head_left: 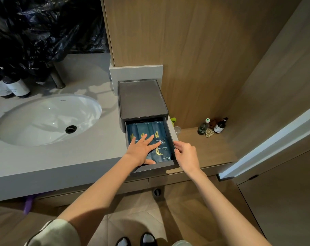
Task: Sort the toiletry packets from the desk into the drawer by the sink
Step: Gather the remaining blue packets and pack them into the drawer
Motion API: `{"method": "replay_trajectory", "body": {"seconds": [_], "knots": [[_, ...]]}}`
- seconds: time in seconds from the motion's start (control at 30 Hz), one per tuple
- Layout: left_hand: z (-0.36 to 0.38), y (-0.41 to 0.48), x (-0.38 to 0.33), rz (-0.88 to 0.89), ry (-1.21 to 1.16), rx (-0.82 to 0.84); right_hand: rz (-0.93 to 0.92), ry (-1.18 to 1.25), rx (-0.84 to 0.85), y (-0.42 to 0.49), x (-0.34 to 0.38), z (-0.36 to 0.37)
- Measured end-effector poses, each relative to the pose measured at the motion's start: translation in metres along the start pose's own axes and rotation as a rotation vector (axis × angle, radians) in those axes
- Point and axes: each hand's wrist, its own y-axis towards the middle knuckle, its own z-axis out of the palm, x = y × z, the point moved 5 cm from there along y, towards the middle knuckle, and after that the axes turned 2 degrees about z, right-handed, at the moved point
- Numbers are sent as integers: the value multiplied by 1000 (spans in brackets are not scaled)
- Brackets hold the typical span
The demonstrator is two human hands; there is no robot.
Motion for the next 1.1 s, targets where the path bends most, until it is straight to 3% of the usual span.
{"method": "replay_trajectory", "body": {"seconds": [0.2, 0.33, 0.53, 0.77, 1.1], "knots": [[-12, -20, 6, 35, -37, -93, -25, -57, 21, -2, 3, -2], [-42, -71, 22, -12, -269, -393, -215, -92, -1, -15, 49, -5], [-46, -199, 88, -209, -647, -736, -388, 163, 103, -47, 145, 28], [30, -367, 195, -441, -1021, -927, -426, 335, 286, -125, 244, 163], [130, -563, 348, -708, -1100, -985, -378, 414, 517, -230, 380, 359]]}}
